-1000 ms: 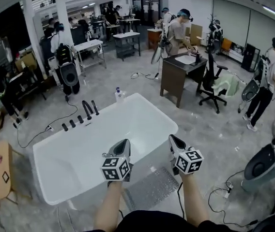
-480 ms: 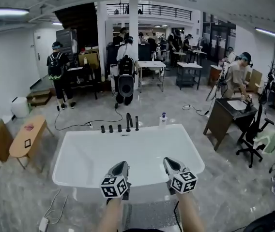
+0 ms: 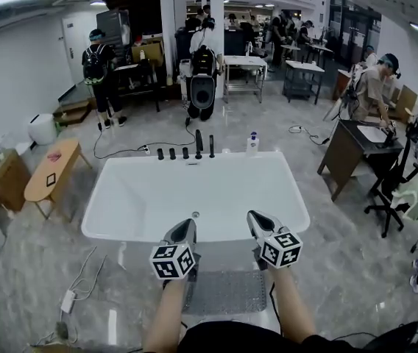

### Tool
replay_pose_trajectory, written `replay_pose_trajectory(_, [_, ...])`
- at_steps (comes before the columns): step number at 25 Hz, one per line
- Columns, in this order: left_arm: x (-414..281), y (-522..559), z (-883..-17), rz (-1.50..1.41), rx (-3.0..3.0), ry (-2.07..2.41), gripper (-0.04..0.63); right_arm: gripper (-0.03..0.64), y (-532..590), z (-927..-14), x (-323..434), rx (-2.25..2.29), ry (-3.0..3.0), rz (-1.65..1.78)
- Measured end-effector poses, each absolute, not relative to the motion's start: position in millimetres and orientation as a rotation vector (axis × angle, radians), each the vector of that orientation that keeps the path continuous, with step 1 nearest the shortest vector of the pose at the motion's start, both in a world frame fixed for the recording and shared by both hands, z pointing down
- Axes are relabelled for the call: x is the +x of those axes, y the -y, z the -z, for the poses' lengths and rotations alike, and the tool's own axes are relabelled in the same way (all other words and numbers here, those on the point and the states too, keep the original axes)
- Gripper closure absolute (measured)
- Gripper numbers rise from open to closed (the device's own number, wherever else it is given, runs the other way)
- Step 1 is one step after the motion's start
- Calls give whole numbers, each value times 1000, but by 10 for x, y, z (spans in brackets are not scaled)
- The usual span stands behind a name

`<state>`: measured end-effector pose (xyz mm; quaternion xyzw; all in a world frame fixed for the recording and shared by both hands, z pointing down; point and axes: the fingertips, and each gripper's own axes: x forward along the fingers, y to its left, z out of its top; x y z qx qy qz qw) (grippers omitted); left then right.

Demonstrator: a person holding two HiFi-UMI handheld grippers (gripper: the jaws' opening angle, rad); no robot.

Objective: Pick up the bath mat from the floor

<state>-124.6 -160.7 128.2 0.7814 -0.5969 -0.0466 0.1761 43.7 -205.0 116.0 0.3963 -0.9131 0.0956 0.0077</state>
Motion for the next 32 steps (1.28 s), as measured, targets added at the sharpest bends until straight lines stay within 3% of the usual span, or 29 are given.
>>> replay_pose_trajectory(15, [-1173,1692,-1666,36,2175,1605,595,611,2123,-1454,633,1311,2776,-396])
replay_pose_trajectory(32, [-1261,1439,-3143,-222,1971,1475,595,584,2034,-2858,827,1264,2561,-654])
